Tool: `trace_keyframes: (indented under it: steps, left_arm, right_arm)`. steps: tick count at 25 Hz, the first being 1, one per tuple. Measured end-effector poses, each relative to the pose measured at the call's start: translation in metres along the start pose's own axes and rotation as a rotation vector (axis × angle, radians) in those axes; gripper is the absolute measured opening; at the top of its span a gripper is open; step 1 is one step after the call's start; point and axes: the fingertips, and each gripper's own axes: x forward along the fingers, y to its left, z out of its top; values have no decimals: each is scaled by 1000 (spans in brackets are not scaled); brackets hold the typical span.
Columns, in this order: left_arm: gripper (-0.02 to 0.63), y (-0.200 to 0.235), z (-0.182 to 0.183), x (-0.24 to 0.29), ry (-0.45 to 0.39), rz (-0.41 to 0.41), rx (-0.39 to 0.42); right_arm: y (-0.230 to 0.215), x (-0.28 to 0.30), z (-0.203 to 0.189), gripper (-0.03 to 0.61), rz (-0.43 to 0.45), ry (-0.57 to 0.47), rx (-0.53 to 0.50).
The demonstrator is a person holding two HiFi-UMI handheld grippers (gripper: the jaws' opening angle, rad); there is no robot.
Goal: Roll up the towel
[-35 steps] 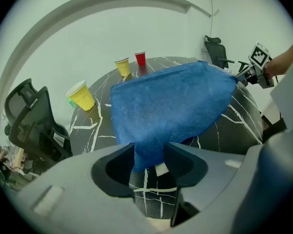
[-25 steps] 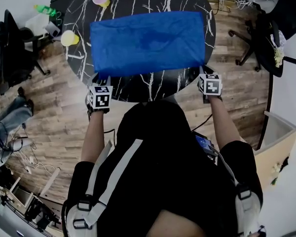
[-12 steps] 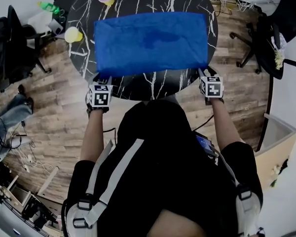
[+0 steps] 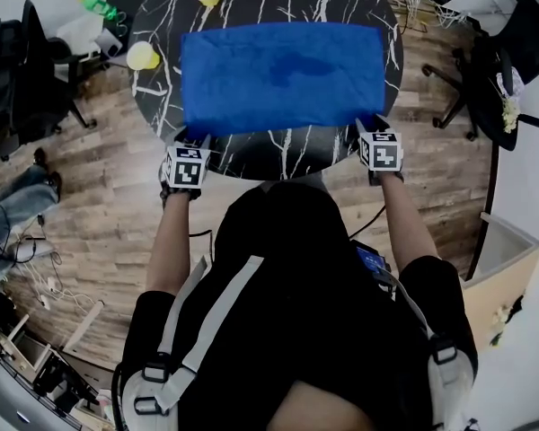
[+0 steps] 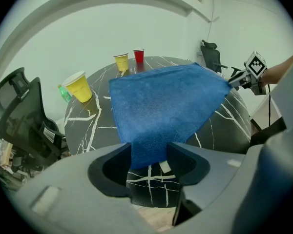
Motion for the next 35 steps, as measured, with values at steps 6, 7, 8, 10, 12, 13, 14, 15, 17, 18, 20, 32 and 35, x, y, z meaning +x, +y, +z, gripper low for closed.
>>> trace_keyframes:
  steps: [6,7,8,10,12,13,14,15,17,18,20,32,35]
  left_arm:
    - [247,3,-4,-2,-6,-15,-18]
    - [252,4,-4,-2,-7,-19,-23]
    - [255,4,-4,-2,-8,-23,-28]
    - [259,3,-5,-3,-6,-32,-32]
    - [261,4,-6,-3,-4,-35,-33]
    - [262,5,-6,-2,-5,-35,-34]
    - [267,5,-6,-2,-4,-37,-38]
    - [268,4,-6,-3,-2,-42,-43]
    - [278,2,-5,-4,2,-53,-50]
    - [279,2,-5,-5,4,-55,-49]
    - [282,5,-7,-5,3,-50,-44]
    - [285,-27,44,-19,-134,-20,30]
    - [284,-49,64,-24,-164,-44,21]
  right_arm:
    - [-5,-2,-14,197,33,24,80]
    - [-5,-3,-15,204,33,27,76]
    - [-6,-3,-16,207,34,31,78]
    - [-6,-4,-18,209,33,38,84]
    - [-7,-5,-18,213,24,45,86]
    - [-8,-6,-19,218,21,48,88]
    - [-8,-6,-19,220,25,50,89]
    - [-8,-5,-20,222,32,51,88]
    - [-9,-5,-21,224,38,54,81]
    - [-8,-5,-21,227,39,55,78]
    - [-8,-6,-20,230,38,58,80]
    - [-14,-31,0,241,2,-96,55]
    - [-21,-44,10,239,11,-172,70]
